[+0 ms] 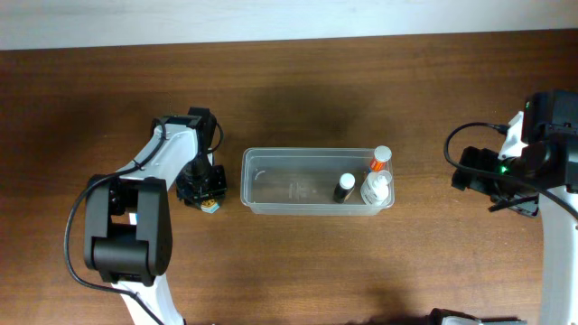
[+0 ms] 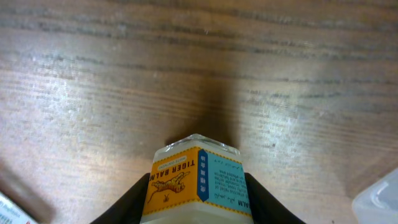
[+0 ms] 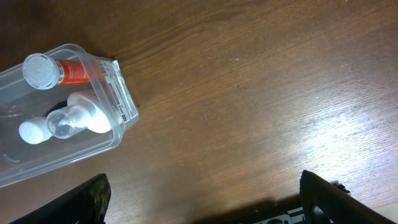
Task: Pack container
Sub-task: 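Grasp the gold Tiger Balm jar with the left gripper, then place the Tiger Balm jar in the container and withdraw left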
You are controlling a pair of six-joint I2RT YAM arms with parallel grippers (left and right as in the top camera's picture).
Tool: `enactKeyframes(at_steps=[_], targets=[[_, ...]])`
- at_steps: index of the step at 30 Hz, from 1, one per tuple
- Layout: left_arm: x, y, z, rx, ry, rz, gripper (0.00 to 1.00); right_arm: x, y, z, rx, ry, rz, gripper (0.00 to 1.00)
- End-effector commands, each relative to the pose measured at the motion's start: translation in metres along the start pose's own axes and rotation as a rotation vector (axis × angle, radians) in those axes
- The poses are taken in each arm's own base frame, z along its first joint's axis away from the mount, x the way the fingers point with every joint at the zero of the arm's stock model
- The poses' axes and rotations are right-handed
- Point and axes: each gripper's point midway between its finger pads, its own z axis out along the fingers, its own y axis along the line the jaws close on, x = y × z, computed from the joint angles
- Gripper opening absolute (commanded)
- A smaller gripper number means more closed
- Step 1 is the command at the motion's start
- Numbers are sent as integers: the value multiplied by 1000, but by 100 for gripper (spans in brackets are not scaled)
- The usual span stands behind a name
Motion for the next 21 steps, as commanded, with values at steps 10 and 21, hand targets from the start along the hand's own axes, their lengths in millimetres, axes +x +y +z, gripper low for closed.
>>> enactKeyframes(at_steps=[10, 21], targets=[[4, -71, -188, 210, -564, 181, 31, -1, -1, 0, -4, -2, -2, 89], [48, -202, -157, 257, -575, 522, 30, 0, -1, 0, -4, -1, -2, 89]])
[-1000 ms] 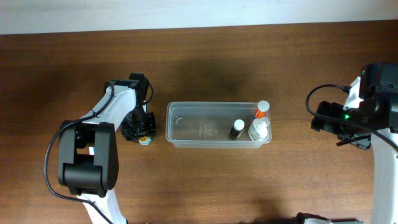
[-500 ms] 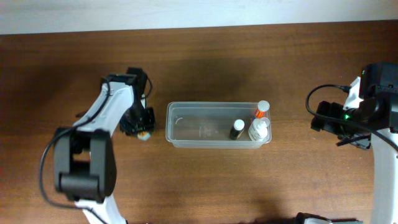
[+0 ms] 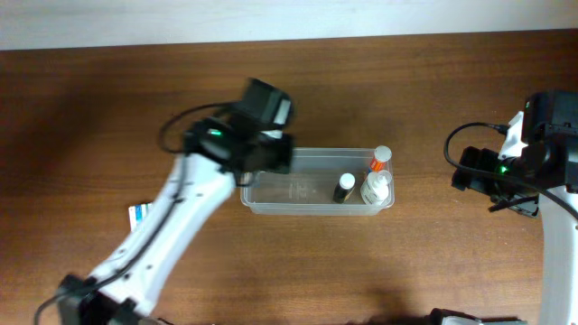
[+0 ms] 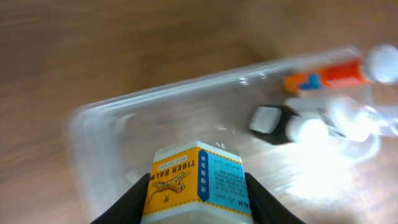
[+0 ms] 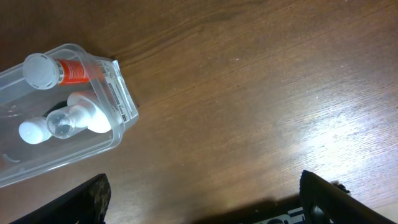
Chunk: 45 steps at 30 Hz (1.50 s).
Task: Pack container
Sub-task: 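Place the Tiger Balm jar in the container and withdraw left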
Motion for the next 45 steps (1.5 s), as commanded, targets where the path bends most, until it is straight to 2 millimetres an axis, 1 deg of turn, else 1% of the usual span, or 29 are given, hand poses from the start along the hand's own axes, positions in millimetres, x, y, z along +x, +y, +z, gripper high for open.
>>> enactKeyframes(at_steps=[1, 3, 5, 8, 12, 13, 15, 18, 19, 21, 22, 24, 26, 28, 30, 32, 33, 34, 35, 36, 37, 38, 39, 40, 41, 42, 43, 45], targets=[[14, -29, 42, 17, 72, 62, 30, 0, -1, 0, -4, -1, -1, 89], [21, -37, 63, 15, 104, 82, 30, 0, -1, 0, -4, 0, -1, 89], [28, -39, 87, 7, 140, 90, 30, 0, -1, 0, -4, 0, -1, 89], [36, -42, 115, 15, 182, 91, 30, 0, -1, 0, -4, 0, -1, 89], [42, -44, 139, 29, 209, 89, 30, 0, -1, 0, -4, 0, -1, 89], [41, -44, 143, 31, 205, 92, 31, 0, -1, 0, -4, 0, -1, 89], [36, -46, 147, 39, 184, 94, 36, 0, -1, 0, -4, 0, -1, 89], [29, -50, 148, 52, 152, 95, 47, 0, -1, 0, -4, 0, -1, 89], [28, -50, 148, 53, 147, 95, 52, 0, -1, 0, -3, 0, -1, 89], [28, -50, 148, 53, 148, 95, 61, 0, -1, 0, -3, 1, -1, 89], [29, -50, 148, 51, 152, 95, 63, 0, -1, 0, -3, 1, -1, 89], [31, -49, 148, 48, 160, 94, 72, 0, -1, 0, -3, 2, -1, 89], [32, -48, 145, 44, 170, 93, 75, 0, -1, 0, -3, 2, -1, 89], [29, -44, 135, 33, 170, 87, 77, 0, -1, 0, -3, 2, -1, 89], [19, -40, 114, 9, 142, 83, 79, 0, -1, 0, -3, 2, -1, 89], [5, -31, 88, -31, 87, 78, 80, 0, -1, 0, -3, 2, -1, 89], [-4, -25, 71, -55, 47, 73, 82, 0, -1, 0, -3, 2, -1, 89], [-15, -16, 49, -85, -6, 63, 83, 0, -1, 0, -3, 2, -1, 89], [-21, -10, 34, -104, -43, 53, 85, 0, -1, 0, -3, 1, -1, 89], [-28, 0, 13, -130, -88, 38, 86, 0, -1, 0, -3, 2, -1, 89], [-32, 9, -2, -151, -120, 23, 87, 0, -1, 0, -3, 2, -1, 89], [-36, 22, -22, -177, -155, 1, 87, 0, -1, 0, -3, 2, -1, 89], [-37, 35, -39, -201, -180, -23, 99, 0, -1, 0, -3, 1, -1, 89], [-36, 52, -59, -228, -200, -56, 99, 0, -1, 0, -3, 1, -1, 89], [-34, 65, -70, -247, -207, -86, 99, 0, -1, 0, -3, 1, -1, 89], [-29, 82, -83, -270, -208, -132, 99, 0, -1, 0, -3, 1, -1, 89], [-23, 95, -91, -290, -201, -172, 99, 0, -1, 0, -3, 0, -1, 89], [-4, 130, -106, -349, -155, -277, 99, 0, -1, 0, -4, 0, -1, 89]])
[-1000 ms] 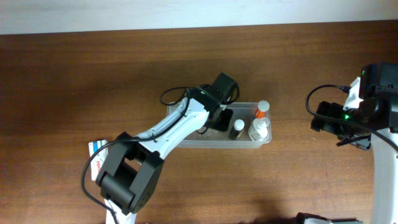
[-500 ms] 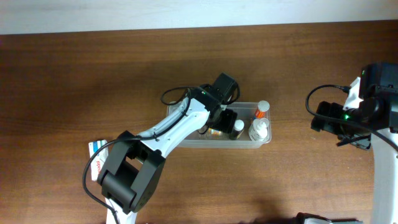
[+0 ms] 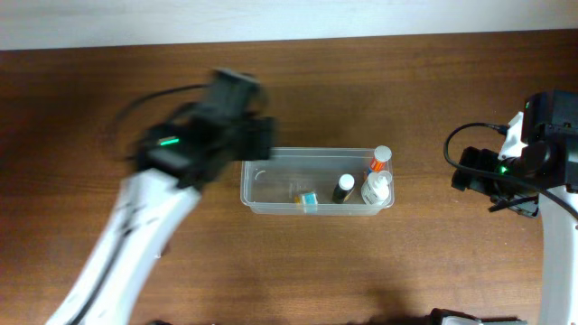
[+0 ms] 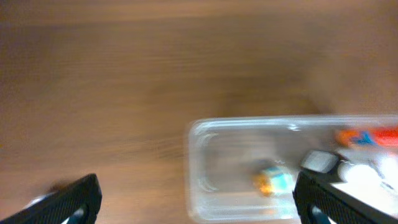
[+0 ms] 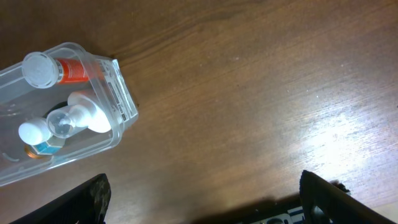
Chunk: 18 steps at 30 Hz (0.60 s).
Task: Pack container
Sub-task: 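Place the Tiger Balm jar in the container and withdraw left, then grasp the white-green medicine box with the left gripper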
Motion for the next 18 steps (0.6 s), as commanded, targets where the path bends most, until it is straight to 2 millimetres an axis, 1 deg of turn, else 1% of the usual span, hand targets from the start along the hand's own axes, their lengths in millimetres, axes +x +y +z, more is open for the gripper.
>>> enactKeyframes(at_steps=[1, 3, 4, 7, 9, 12, 13, 16, 18], targets=[[20, 76, -4, -177, 95, -173, 99, -1, -1, 0, -4, -3, -2, 89], [34, 102, -5, -232, 159, -231, 99, -1, -1, 0, -4, -4, -2, 89], [52, 131, -2, -289, 232, -300, 99, -1, -1, 0, -4, -4, -2, 89], [79, 161, 9, -331, 311, -394, 99, -1, -1, 0, -4, -4, -2, 89], [97, 176, 19, -344, 354, -453, 99, -1, -1, 0, -4, -4, -2, 89], [126, 194, 39, -352, 405, -531, 99, -1, -1, 0, -4, -4, -2, 89], [139, 199, 50, -339, 422, -556, 99, -1, -1, 0, -4, -4, -2, 89], [164, 199, 78, -258, 454, -566, 99, -1, -1, 0, -4, -4, -2, 89], [182, 200, 91, -252, 486, -584, 99, -1, -1, 0, -4, -4, -2, 89]])
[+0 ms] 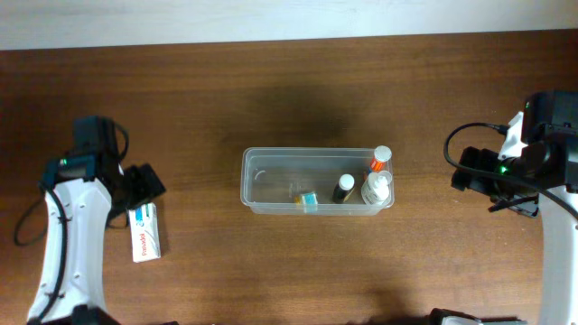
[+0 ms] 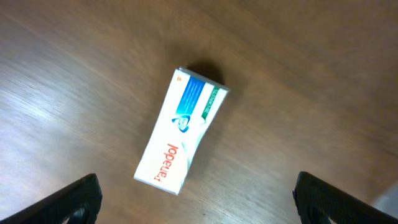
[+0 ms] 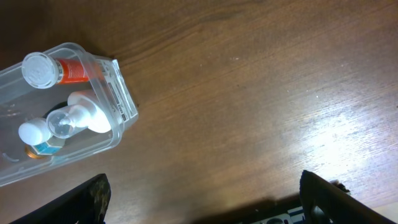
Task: Pack container
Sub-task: 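Grasp the white-green medicine box with the left gripper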
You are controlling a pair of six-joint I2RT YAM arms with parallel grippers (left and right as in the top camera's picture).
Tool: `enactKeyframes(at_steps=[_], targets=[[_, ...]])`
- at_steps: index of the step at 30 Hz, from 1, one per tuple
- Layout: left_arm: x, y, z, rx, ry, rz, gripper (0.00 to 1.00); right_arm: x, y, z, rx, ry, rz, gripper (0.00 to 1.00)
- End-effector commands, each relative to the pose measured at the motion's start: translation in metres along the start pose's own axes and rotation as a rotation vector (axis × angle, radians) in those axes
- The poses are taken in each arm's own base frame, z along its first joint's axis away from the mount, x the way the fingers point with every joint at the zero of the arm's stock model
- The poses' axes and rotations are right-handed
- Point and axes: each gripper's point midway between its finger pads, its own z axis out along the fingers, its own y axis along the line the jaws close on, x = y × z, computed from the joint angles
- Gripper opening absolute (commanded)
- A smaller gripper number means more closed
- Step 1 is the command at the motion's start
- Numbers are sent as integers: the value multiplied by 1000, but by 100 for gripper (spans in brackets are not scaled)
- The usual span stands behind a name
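Note:
The clear plastic container (image 1: 271, 206) sits mid-table. In it lie a small Tiger Balm box (image 1: 309, 199), a dark bottle (image 1: 344, 188), a clear white-capped bottle (image 1: 377, 188) and an orange tube (image 1: 381, 158). A white Panadol box (image 2: 182, 140) lies flat on the table at the left, seen also from overhead as the Panadol box (image 1: 144, 232). My left gripper (image 2: 198, 202) hovers open just above that box with nothing between its fingers. Far right, my right gripper (image 3: 202, 199) stays open over bare wood, with the container (image 3: 121, 106) at its view's left edge.
The table is dark brown wood (image 1: 289, 90). A pale wall strip (image 1: 271, 18) runs along the far edge. A black cable (image 1: 470, 149) loops beside the right arm.
My left arm has gone from beside the container's left end to the table's far left, and now hovers open over the Panadol box. The container and right arm are unchanged.
My left gripper first held the Tiger Balm box low over the table left of the container. Then it held the box over the container. Later the box lay inside and the gripper was open. Now the gripper is above the Panadol box at the far left.

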Motion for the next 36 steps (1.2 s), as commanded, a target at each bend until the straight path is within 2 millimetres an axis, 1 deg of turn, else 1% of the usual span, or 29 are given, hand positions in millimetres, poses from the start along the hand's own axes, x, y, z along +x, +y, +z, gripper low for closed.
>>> enactKeyframes(at_steps=[1, 4, 11, 15, 22, 27, 33, 34, 35, 36], targets=[[28, 0, 37, 41, 113, 17, 99, -1, -1, 0, -5, -4, -2, 89], [40, 2, 60, 22, 161, 19, 99, -1, -1, 0, -5, -4, -2, 89], [48, 1, 96, -4, 240, 24, 99, -1, -1, 0, -5, -3, -2, 89], [49, 1, 107, -11, 259, 25, 99, -1, -1, 0, -5, -3, -2, 89], [49, 1, 110, -15, 264, 26, 99, -1, -1, 0, -5, -3, -2, 89], [45, 12, 110, -82, 241, 34, 99, -1, -1, 0, -4, -3, -2, 89], [45, 12, 110, -82, 241, 34, 99, -1, -1, 0, -4, -3, -2, 89], [45, 12, 110, -81, 242, 35, 97, -1, -1, 0, -4, -3, -2, 89], [45, 12, 110, -81, 242, 35, 92, -1, -1, 0, -4, -2, -2, 89], [46, 12, 110, -82, 242, 34, 82, -1, -1, 0, -4, -3, -2, 89]])
